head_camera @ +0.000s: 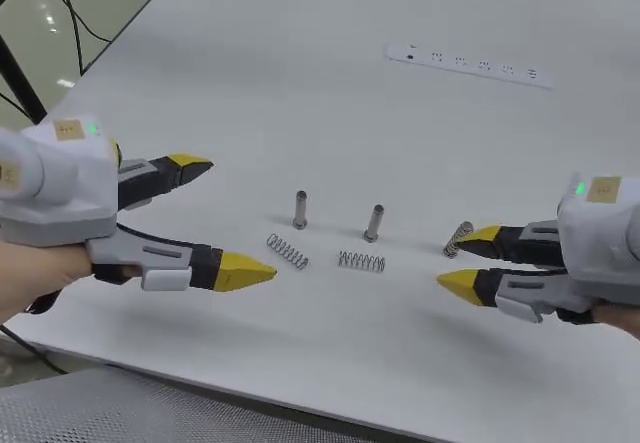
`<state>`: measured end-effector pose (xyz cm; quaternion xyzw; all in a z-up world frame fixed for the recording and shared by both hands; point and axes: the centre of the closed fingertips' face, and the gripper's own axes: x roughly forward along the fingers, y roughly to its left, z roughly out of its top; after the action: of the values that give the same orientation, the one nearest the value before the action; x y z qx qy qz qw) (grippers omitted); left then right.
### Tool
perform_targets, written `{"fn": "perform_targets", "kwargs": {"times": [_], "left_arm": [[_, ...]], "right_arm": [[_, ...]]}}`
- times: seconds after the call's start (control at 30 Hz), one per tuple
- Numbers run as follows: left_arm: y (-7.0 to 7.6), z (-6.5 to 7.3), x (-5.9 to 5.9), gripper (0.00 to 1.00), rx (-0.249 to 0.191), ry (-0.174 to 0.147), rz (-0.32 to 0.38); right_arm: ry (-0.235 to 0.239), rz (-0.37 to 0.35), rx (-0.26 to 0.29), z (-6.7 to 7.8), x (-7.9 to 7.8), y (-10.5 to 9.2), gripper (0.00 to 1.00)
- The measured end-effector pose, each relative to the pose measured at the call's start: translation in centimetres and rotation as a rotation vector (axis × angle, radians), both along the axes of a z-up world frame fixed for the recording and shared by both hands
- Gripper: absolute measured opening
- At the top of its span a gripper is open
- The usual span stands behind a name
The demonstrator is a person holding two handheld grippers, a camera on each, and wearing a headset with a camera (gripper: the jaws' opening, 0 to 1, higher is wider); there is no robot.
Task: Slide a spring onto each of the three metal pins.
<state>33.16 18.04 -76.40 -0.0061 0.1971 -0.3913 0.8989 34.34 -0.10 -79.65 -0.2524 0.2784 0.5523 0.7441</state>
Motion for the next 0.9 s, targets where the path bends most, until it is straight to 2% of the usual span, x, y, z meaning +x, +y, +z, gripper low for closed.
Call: {"fn": "perform_targets", "kwargs": {"times": [0.17, 0.27, 0.47, 0.53, 0.6, 0.63, 0.67, 0.77, 0.9], "left_arm": [[0.0, -0.2, -0.1, 0.96, 0.014, 0.001, -0.007], [0.0, -0.4, -0.1, 0.95, 0.026, 0.0, -0.012], [-0.4, -0.3, -0.2, 0.95, 0.023, -0.003, -0.021], [-0.5, -0.3, -0.2, 0.95, 0.023, -0.003, -0.023], [-0.5, -0.2, -0.2, 0.95, 0.023, -0.004, -0.023], [-0.5, -0.2, -0.1, 0.95, 0.023, -0.005, -0.023], [-0.5, -0.2, -0.1, 0.95, 0.023, -0.005, -0.023], [-0.5, -0.2, -0.1, 0.95, 0.019, -0.006, -0.02], [-0.4, -0.3, -0.2, 0.95, 0.025, -0.006, -0.019]], "right_arm": [[-0.011, 0.035, -0.002, 0.1, 0.1, 1.4, 0.23], [-0.023, 0.067, -0.021, -0.5, 0.1, 2.2, 0.22], [-0.038, 0.131, -0.042, -1.1, -0.4, 4.4, 0.21], [-0.058, 0.163, -0.065, -1.4, -0.3, 4.9, 0.2], [-0.123, 0.214, -0.12, -1.8, 0.1, 5.1, 0.16], [-0.134, 0.231, -0.141, -2.1, 0.0, 5.2, 0.14], [-0.137, 0.258, -0.164, -2.5, -0.1, 5.3, 0.13], [-0.116, 0.248, -0.148, -2.9, 0.0, 5.9, 0.14], [-0.103, 0.254, -0.17, -4.0, 0.2, 6.1, 0.14]]}}
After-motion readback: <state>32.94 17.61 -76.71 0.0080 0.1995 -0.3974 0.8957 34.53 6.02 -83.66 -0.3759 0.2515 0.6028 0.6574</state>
